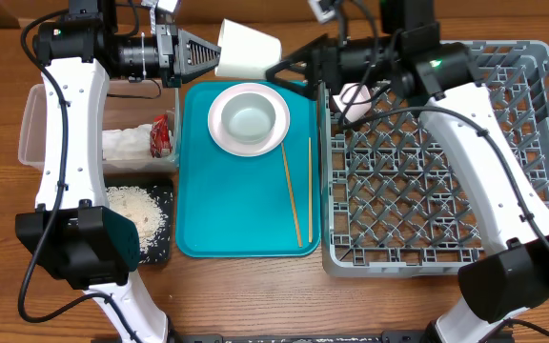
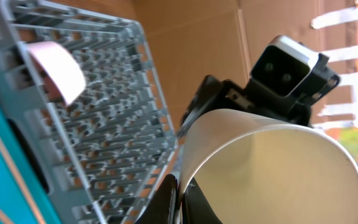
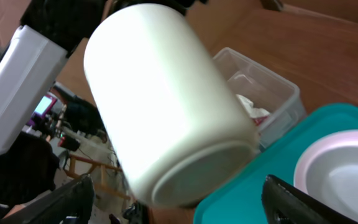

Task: Sort waste into correct bins and load items into the dishwasher
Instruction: 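Hand the white cup from left gripper to right gripper, then place the white cup upside down in the dish rack with right gripper, then grasp the pink bowl on the plate with the right gripper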

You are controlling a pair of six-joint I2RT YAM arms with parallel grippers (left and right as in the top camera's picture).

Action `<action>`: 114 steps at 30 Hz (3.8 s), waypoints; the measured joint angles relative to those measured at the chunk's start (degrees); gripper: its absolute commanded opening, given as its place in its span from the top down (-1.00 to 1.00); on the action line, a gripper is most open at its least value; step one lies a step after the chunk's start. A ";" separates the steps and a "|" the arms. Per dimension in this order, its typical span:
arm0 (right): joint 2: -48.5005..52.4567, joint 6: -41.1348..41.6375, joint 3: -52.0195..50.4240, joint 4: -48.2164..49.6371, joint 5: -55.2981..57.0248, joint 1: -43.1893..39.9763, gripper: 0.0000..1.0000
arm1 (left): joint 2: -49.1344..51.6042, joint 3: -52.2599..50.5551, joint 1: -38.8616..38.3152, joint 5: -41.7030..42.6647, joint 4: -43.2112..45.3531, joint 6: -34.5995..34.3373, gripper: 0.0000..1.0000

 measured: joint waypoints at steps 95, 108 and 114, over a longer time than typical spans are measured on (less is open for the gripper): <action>-9.81 20.74 -27.78 -54.69 55.49 4.11 -1.00 | 0.00 0.02 -3.72 -47.54 -11.30 2.69 -0.24; -9.40 17.31 -1.42 -24.83 51.43 2.03 -0.61 | -0.35 1.99 -3.72 -52.83 -13.40 2.58 -0.16; 1.11 18.40 -1.14 -14.12 49.81 6.10 -0.40 | -8.74 4.83 -3.72 -64.87 -13.81 -0.37 -0.34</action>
